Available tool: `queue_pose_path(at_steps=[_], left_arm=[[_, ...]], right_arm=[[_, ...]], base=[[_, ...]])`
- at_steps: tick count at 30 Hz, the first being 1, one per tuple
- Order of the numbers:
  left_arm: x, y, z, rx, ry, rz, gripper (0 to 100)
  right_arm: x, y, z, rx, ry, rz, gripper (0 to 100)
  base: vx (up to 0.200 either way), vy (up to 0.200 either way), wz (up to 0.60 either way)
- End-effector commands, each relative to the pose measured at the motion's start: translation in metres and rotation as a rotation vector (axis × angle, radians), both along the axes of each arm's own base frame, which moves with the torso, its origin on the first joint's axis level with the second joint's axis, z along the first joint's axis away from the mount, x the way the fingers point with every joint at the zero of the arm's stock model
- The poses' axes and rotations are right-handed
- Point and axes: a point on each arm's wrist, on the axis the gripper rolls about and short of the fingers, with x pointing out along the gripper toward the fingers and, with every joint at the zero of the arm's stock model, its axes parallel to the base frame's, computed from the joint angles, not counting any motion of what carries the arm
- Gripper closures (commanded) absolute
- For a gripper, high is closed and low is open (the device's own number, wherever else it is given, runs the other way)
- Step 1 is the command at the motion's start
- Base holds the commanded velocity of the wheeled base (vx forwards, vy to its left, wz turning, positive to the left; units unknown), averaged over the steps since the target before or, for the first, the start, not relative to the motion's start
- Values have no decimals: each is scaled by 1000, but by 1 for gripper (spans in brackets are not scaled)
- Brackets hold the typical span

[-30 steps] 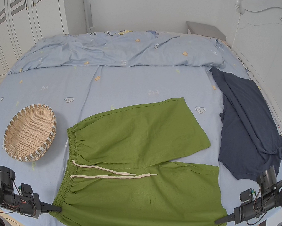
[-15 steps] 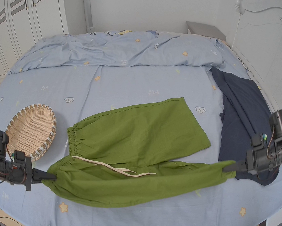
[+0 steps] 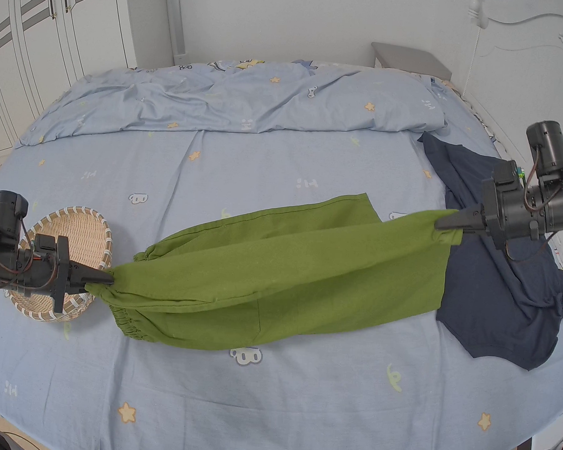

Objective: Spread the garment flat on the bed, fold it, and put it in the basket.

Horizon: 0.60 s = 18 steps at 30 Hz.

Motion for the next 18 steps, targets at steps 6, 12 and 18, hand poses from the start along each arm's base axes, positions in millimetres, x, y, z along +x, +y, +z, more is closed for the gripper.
queue_pose_path(at_steps=[6, 12, 18], left_arm=[[69, 4, -22, -18, 76, 2, 100], [88, 6, -15, -9, 39, 10, 100], [96, 6, -21, -12, 45, 7, 100]], right_arm=[[72, 18, 2, 29, -43, -5, 100], [94, 20, 3, 19, -38, -27, 100], [103, 19, -4, 13, -23, -37, 100]], base=[[0, 0, 0], [0, 0, 0], [0, 0, 0]])
